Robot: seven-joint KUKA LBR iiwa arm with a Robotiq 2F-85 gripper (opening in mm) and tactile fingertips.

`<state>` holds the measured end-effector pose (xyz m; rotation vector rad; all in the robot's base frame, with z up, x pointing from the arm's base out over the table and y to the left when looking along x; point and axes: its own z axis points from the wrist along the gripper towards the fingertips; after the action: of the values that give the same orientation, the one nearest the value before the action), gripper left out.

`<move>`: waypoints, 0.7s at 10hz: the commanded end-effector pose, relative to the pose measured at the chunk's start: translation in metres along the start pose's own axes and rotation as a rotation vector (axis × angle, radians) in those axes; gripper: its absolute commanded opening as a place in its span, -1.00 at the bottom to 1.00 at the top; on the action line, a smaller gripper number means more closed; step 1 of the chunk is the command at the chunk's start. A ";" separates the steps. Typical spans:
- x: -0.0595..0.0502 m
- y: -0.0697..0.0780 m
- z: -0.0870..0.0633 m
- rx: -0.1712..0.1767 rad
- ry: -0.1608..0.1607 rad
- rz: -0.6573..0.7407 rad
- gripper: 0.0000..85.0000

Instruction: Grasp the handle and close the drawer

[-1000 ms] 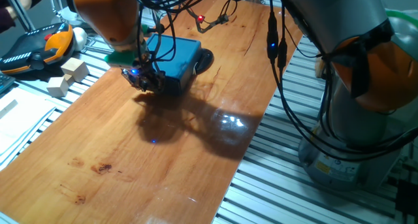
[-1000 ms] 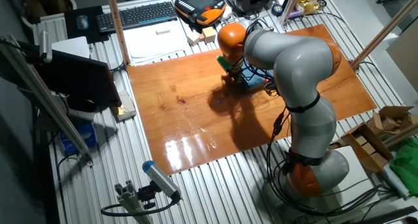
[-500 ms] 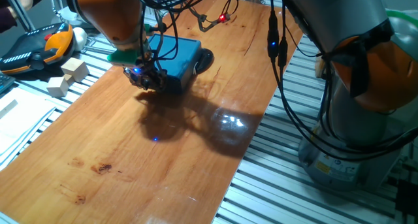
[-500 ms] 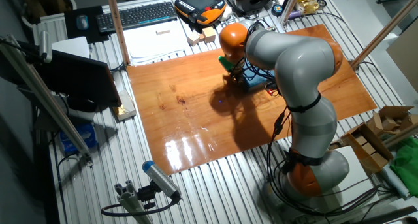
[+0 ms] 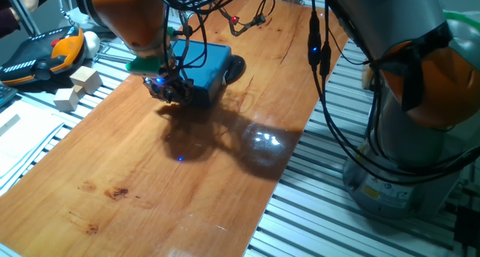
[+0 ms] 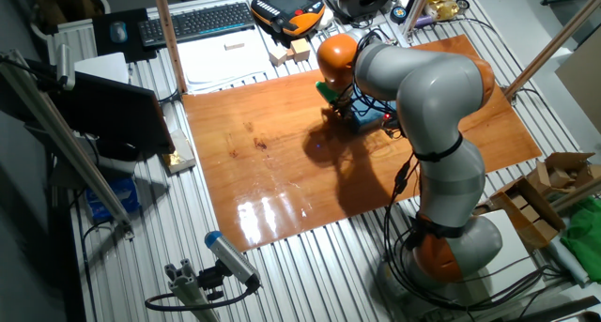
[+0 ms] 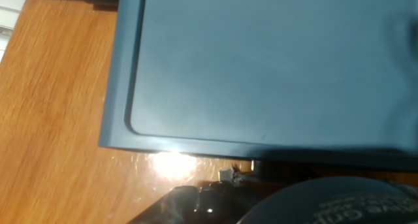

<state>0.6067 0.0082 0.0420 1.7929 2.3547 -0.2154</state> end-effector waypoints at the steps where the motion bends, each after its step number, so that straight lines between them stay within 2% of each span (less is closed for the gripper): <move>1: 0.000 0.001 0.000 0.001 -0.001 0.000 -0.95; 4: -0.001 0.001 0.000 0.005 -0.006 0.004 -0.95; 7: -0.001 0.001 0.000 0.007 0.004 -0.008 -0.93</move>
<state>0.6085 0.0076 0.0421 1.7892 2.3667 -0.2219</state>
